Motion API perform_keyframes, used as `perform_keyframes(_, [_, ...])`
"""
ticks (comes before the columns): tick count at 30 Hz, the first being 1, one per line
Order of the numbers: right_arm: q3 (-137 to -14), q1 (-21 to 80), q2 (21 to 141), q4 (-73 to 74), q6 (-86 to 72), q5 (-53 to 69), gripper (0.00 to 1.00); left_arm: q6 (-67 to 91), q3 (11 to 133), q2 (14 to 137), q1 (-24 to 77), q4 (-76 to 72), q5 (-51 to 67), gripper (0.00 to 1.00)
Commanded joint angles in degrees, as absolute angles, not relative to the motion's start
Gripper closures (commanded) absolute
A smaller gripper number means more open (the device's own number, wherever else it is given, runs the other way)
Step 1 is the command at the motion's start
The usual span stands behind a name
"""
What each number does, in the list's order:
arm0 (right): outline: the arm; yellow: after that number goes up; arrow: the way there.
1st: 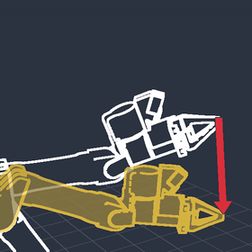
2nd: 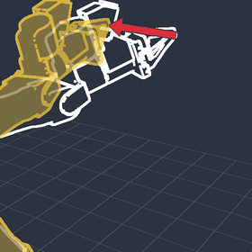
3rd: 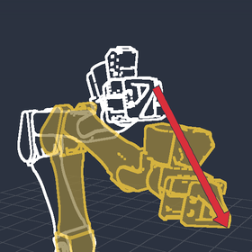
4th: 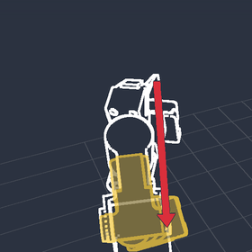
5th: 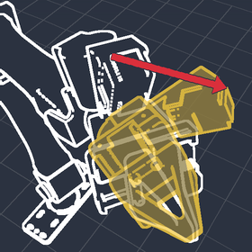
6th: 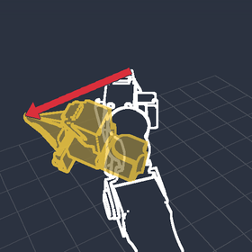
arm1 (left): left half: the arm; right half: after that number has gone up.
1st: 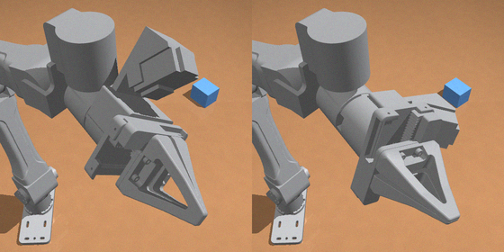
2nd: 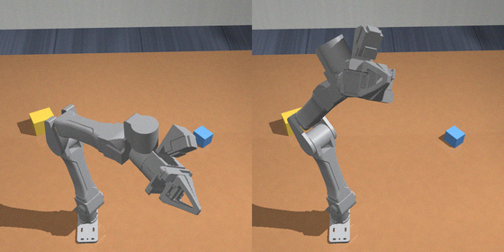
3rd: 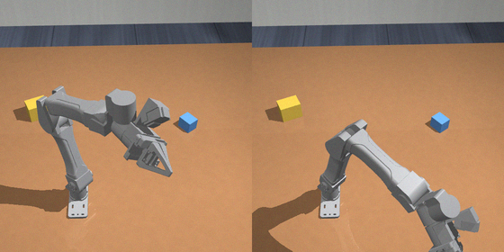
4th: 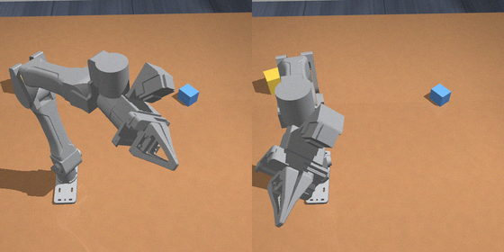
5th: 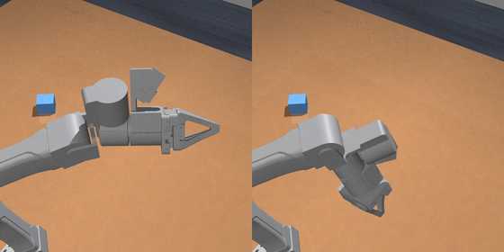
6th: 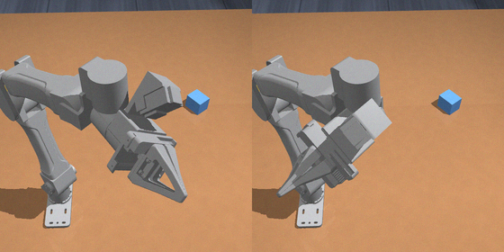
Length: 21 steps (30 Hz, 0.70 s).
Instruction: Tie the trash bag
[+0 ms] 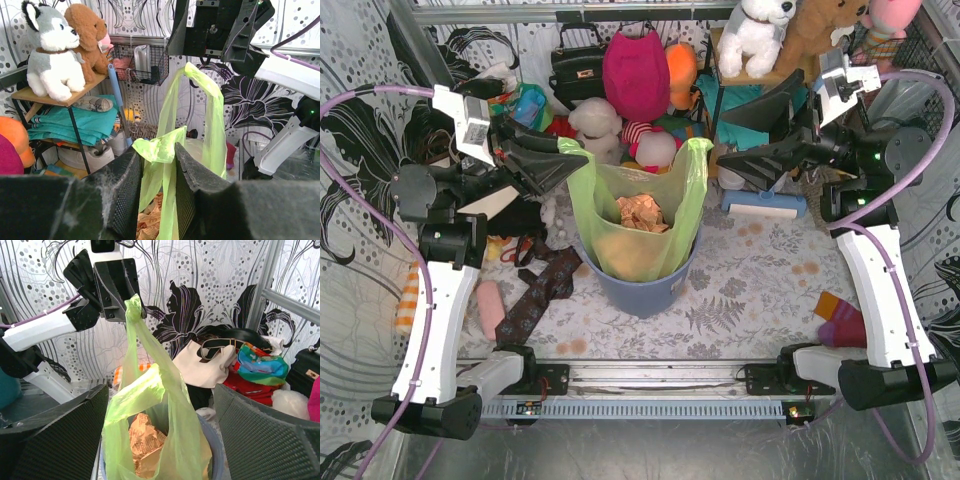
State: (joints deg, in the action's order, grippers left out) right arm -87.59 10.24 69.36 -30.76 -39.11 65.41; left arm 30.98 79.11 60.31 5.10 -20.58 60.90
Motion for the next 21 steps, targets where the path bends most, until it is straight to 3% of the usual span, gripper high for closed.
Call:
perform_keyframes(1, [-87.00,10.54,70.12,-37.31,-42.10,66.24,0.14,33.01,78.34,59.86,4.75,-25.58,61.73,0.63])
perform_keyframes(11, [-89.84,20.27,73.20,-25.99,-32.80,61.98,0.13,34.19,78.07,59.38,4.74,-27.10,61.52,0.64])
perform_keyframes(21, [-89.17,22.34,72.77,-21.31,-29.80,59.69,0.27,34.78,76.85,58.19,4.75,-28.21,60.84,0.64])
